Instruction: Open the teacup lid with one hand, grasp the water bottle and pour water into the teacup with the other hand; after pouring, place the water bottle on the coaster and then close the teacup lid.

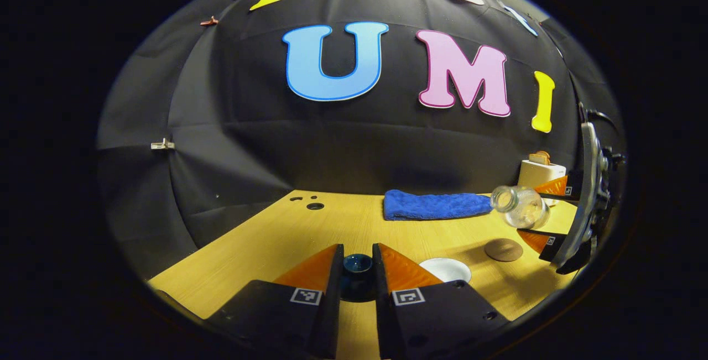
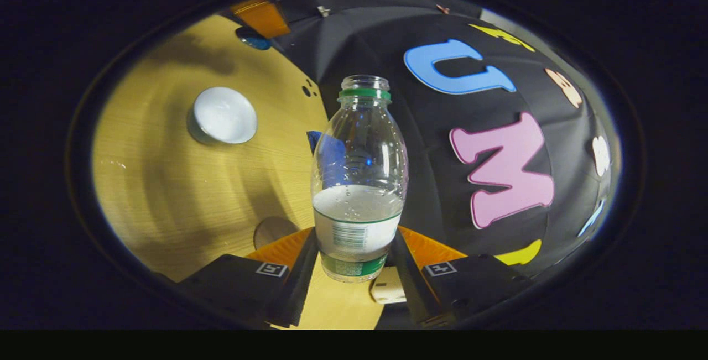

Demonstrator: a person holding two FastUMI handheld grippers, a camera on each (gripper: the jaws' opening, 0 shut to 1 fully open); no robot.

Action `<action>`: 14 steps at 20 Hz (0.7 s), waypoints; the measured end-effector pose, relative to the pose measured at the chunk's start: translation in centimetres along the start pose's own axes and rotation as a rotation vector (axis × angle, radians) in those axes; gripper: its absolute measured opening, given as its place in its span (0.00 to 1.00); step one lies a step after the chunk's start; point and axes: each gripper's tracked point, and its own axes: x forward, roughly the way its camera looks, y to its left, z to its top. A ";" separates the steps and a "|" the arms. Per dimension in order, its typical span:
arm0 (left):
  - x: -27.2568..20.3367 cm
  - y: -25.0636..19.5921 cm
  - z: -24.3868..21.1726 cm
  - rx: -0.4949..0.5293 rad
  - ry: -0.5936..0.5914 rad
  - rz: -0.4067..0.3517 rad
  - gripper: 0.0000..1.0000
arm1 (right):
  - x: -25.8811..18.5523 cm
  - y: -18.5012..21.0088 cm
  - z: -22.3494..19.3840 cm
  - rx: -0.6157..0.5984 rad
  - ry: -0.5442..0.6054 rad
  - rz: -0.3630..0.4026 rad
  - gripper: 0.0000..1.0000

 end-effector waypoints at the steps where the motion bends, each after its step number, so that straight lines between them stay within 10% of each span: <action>1: 0.1 0.0 -0.1 -0.004 0.001 0.000 0.32 | 0.1 0.1 0.4 -0.022 -0.003 0.012 0.75; 14: 0.5 0.8 -1.1 -0.019 0.023 0.014 0.32 | 0.5 0.5 0.0 -0.335 -0.046 0.018 0.75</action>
